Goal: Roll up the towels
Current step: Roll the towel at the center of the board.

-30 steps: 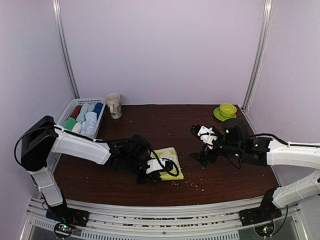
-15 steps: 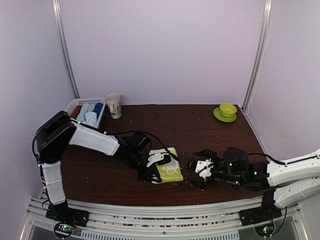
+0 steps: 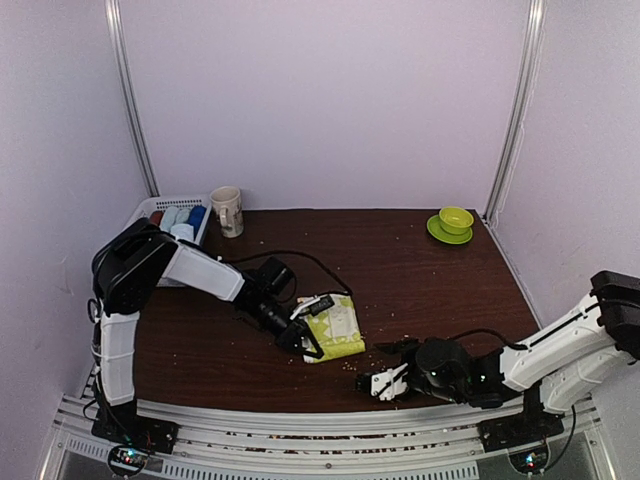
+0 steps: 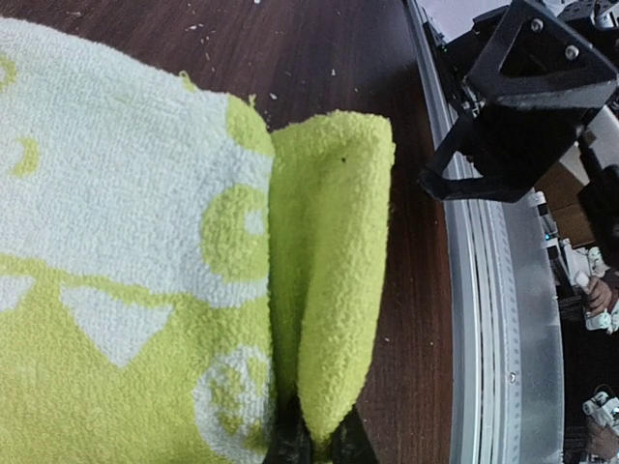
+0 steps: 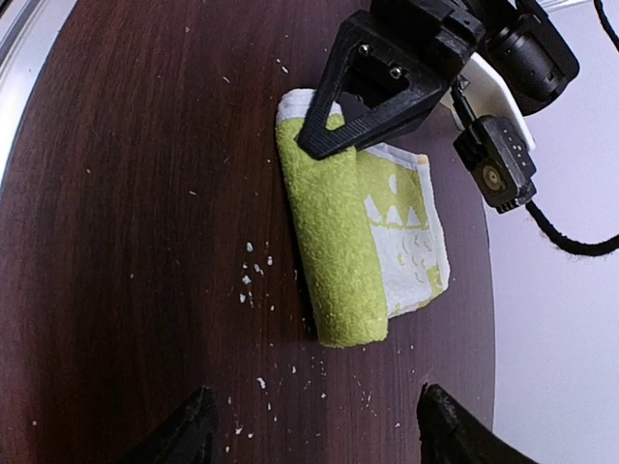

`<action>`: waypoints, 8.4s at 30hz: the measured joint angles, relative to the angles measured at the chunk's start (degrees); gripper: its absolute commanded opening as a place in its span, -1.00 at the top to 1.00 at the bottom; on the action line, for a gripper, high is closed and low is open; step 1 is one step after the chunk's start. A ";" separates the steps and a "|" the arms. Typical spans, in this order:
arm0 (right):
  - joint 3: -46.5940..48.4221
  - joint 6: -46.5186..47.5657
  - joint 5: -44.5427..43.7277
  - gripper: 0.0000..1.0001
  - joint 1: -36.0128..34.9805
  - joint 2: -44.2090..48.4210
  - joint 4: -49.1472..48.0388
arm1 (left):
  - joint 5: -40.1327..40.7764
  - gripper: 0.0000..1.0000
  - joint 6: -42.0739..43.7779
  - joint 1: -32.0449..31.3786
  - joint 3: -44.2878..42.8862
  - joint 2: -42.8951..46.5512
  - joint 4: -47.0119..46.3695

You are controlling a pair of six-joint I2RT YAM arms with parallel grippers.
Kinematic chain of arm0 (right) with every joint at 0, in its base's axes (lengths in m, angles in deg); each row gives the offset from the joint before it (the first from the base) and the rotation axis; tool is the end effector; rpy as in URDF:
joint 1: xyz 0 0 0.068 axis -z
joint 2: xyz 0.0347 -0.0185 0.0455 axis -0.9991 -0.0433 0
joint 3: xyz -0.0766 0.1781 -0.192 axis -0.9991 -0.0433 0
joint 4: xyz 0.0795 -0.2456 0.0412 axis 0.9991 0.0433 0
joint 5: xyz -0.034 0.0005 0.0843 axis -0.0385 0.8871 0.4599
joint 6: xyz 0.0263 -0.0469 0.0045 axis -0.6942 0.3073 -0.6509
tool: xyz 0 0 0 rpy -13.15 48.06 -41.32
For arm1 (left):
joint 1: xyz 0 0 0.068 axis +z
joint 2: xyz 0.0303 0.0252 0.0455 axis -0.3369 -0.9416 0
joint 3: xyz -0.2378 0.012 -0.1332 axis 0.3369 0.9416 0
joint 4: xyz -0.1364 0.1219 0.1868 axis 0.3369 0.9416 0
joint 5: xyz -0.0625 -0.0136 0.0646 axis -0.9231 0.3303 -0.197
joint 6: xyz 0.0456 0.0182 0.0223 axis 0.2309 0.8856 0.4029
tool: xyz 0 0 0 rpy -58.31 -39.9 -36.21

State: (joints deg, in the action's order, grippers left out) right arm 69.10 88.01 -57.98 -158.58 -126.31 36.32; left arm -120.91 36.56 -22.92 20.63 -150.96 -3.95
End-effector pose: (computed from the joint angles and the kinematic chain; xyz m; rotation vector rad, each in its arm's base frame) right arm 0.0851 0.2191 0.1307 -1.7046 1.2090 -0.0228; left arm 0.2656 -0.2839 0.0942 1.3423 2.3425 -1.5097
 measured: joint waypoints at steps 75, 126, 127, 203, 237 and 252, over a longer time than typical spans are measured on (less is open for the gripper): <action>23.58 -12.72 26.21 0.54 16.74 -18.86 16.09 | -4.63 1.00 -4.00 1.75 -1.90 -2.86 0.76; 19.32 9.99 -2.89 0.27 5.11 -24.63 -1.03 | -12.98 1.00 -16.00 4.20 -4.98 -7.19 -0.13; 19.71 10.14 -3.32 0.36 5.07 -25.31 -1.31 | -13.07 1.00 -16.02 4.22 -4.98 -7.21 -0.13; 78.93 -10.01 50.99 1.00 25.44 -47.60 82.88 | 47.08 -0.45 19.04 -13.77 34.12 29.70 -33.59; 82.55 -10.82 54.75 1.00 26.93 -50.49 86.86 | 63.12 -0.22 28.52 -20.72 27.52 24.15 -34.75; 82.53 -10.82 55.17 1.00 27.12 -50.58 86.88 | 67.76 0.10 29.05 -19.34 23.26 16.70 -32.28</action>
State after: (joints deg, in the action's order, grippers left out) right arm 151.63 77.19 -2.81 -131.46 -176.89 123.20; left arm -53.15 65.61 -42.27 43.88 -134.26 -36.23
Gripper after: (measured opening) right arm 0.053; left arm 0.485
